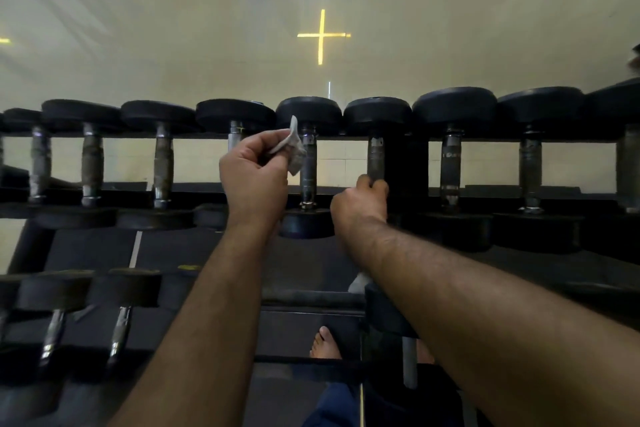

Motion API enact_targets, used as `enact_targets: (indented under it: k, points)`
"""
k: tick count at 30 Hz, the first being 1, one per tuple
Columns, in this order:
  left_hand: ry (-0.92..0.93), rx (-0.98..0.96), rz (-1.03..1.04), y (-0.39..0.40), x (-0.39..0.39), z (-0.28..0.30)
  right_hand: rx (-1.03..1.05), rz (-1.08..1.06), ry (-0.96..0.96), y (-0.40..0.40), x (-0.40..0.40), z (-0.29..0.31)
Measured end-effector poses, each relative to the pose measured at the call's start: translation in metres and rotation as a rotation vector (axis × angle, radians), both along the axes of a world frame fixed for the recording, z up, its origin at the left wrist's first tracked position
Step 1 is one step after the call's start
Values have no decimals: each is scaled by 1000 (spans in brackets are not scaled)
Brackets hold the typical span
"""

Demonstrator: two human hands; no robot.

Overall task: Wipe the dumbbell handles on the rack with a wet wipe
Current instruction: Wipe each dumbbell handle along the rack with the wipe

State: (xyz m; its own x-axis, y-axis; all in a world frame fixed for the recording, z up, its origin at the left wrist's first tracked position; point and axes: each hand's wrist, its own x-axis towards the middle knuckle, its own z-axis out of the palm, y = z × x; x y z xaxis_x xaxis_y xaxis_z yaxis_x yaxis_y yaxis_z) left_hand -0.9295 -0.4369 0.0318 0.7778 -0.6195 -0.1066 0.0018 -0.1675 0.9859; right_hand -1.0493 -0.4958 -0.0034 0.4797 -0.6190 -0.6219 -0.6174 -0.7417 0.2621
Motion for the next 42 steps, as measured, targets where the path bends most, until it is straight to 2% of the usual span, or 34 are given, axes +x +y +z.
enact_targets:
  k: [3,7,9,12,13,14,16,19,21,22,24,27,29,34,36,38,40,41,42]
  points:
    - [2,-22,-7,4,4,6,-46,-18,-38,6,1,-9]
    - [-14,-22,-39,14,5,11,-18,-47,-250,1,-22,-12]
    - [-11,-13,-42,19,4,11,79,-111,-481,-6,-54,-16]
    - [8,4,-43,20,4,7,305,-458,-965,-3,-102,-17]
    - [1,11,-50,20,4,6,352,-546,-1029,-2,-108,-17]
    - [-13,18,-64,18,3,4,369,-580,-1026,-2,-109,-18]
    - [-60,44,-101,12,-3,2,334,-515,-961,-4,-104,-21]
    - [-116,93,-150,-2,-15,-3,255,-208,-773,-22,-105,-10]
    - [-138,107,-181,-14,-24,-10,80,-56,-783,-36,-115,0]
    - [-180,108,-205,-20,-29,-15,-33,-80,-831,-43,-123,2]
    - [-336,103,-254,-32,-39,-23,-188,-278,-843,-57,-139,-1]
    - [-617,104,-263,-56,-54,-33,-95,-527,-591,-64,-148,-9]
    - [-675,121,-277,-73,-63,-42,-45,-550,-553,-63,-149,-13]
    - [-852,156,-405,-95,-78,-62,-76,-531,-598,-63,-148,-12]
    - [-957,214,-528,-87,-77,-67,-83,-520,-613,-62,-148,-12]
    - [-979,315,-844,-72,-68,-67,-87,-510,-619,-61,-148,-12]
    - [-862,420,-1121,-58,-57,-58,-90,-500,-610,-60,-147,-11]
    - [-813,414,-1140,-56,-53,-53,-91,-498,-603,-60,-147,-11]
    - [-802,370,-1073,-58,-50,-49,-91,-496,-593,-60,-147,-11]
